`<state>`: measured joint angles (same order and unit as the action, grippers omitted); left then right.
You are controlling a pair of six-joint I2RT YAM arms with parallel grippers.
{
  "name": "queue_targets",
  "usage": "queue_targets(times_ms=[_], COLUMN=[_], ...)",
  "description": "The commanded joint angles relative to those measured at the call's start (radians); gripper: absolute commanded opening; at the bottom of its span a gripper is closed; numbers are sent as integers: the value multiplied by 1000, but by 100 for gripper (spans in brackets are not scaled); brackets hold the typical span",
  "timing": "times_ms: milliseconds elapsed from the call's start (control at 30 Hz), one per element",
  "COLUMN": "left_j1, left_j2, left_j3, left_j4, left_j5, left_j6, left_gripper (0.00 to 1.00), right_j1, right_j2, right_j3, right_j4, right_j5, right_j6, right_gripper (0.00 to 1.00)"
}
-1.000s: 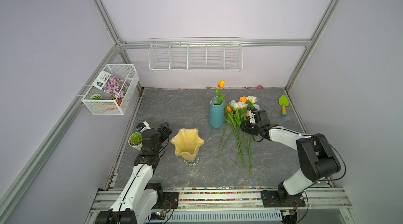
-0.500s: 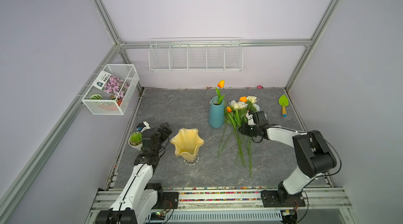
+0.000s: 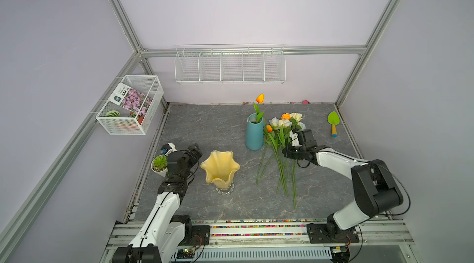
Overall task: Arrange the flowers in different vases according to their variety
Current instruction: Pick up the flower at the center of the board, then insert the flower into the vase.
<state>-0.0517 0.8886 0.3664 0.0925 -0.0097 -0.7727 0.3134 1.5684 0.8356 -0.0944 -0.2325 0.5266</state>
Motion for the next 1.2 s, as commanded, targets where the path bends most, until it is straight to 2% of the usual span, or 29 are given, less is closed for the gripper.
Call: queue_targets(times_ms=[0, 200, 333, 433, 533, 667, 900, 1033, 1167], left_j1=[-2, -2, -2, -2, -2, -2, -2, -2, -2], left_j2=[2, 3, 4, -2, -2, -2, -14, -15, -14], left_j3=[6, 4, 5, 5, 6, 6, 7, 8, 7], left_j4=[0, 3, 2, 0, 0, -2, -8, -7, -7], left_j5=[-2, -3, -1, -3, -4, -1, -2, -2, -2], left_j6=[12, 13, 13, 15, 13, 14, 18, 16, 18], left_gripper=[100, 100, 100, 100, 100, 100, 100, 100, 100], right_j1=[18, 87, 170, 214, 245, 293, 345, 353, 354], right_j2=[-60, -176, -242, -285, -296, -213, 35, 134, 201], right_j3=[9, 73, 205, 255, 266, 362, 530, 594, 582], right_j4=[-58, -57, -63, 38, 238, 403, 670, 720, 783], right_j5=[59, 62, 158, 217, 248, 274, 293, 323, 345], right_j6=[-29, -69, -103, -119, -123, -166, -337, -398, -430], right_gripper=[0, 0, 0, 0, 0, 0, 0, 0, 0])
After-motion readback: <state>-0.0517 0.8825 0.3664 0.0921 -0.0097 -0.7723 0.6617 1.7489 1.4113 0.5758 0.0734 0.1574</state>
